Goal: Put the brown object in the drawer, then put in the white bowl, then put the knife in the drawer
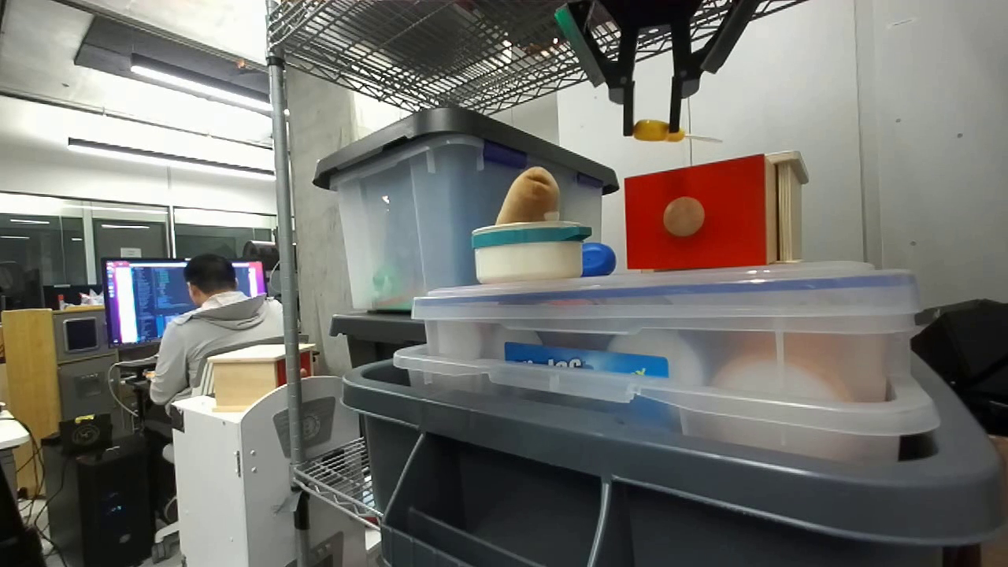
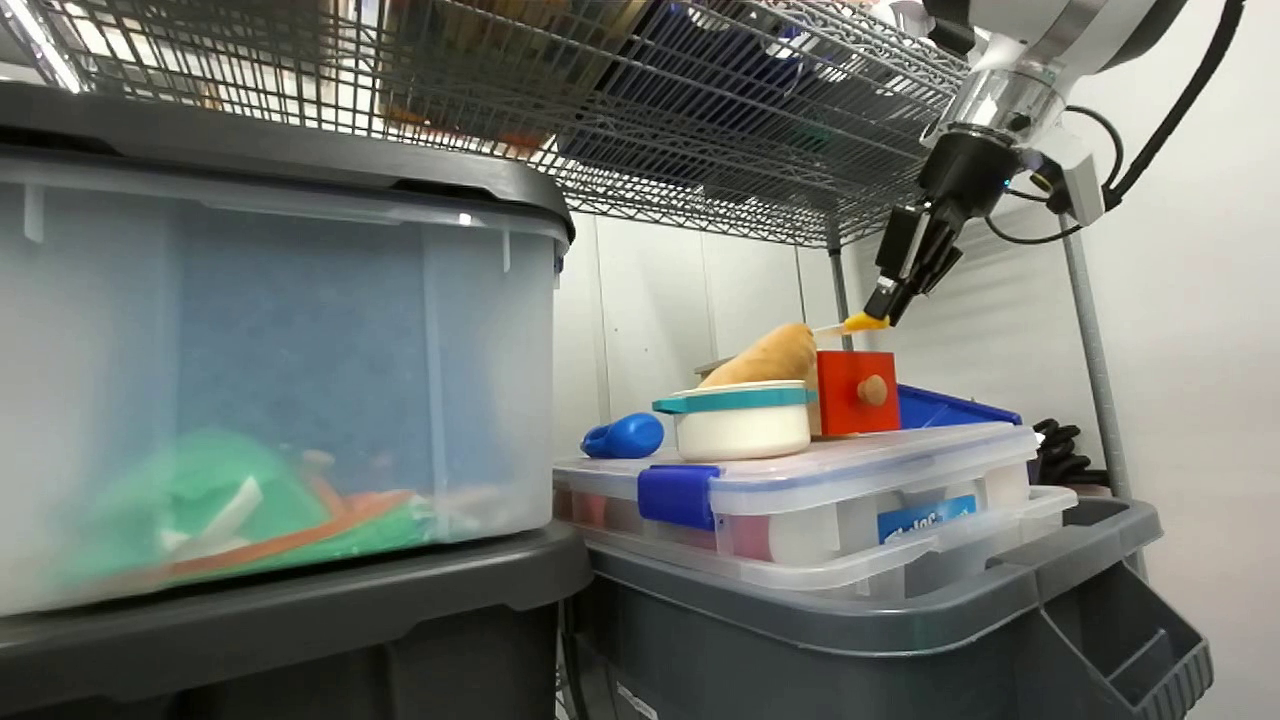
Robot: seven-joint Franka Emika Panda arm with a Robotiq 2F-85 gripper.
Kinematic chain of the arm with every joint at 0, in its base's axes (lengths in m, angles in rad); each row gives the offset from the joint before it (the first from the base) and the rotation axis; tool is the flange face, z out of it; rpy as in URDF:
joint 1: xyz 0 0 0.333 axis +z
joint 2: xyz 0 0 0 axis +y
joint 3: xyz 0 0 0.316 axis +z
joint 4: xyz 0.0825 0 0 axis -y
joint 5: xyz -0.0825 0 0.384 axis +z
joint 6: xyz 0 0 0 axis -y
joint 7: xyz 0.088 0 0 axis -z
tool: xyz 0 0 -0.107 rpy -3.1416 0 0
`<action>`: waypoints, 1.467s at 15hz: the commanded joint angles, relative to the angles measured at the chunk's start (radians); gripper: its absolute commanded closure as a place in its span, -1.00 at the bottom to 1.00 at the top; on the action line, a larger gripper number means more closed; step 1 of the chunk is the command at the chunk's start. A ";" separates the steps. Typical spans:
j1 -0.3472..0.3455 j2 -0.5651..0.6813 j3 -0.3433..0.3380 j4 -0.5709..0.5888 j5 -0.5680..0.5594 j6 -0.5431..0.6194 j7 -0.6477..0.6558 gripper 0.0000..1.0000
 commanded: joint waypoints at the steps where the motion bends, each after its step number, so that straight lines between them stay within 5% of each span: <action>1: 0.030 -0.057 -0.026 -0.026 -0.039 -0.045 0.052 0.84; 22: 0.053 0.023 -0.057 0.094 -0.095 -0.187 0.261 0.84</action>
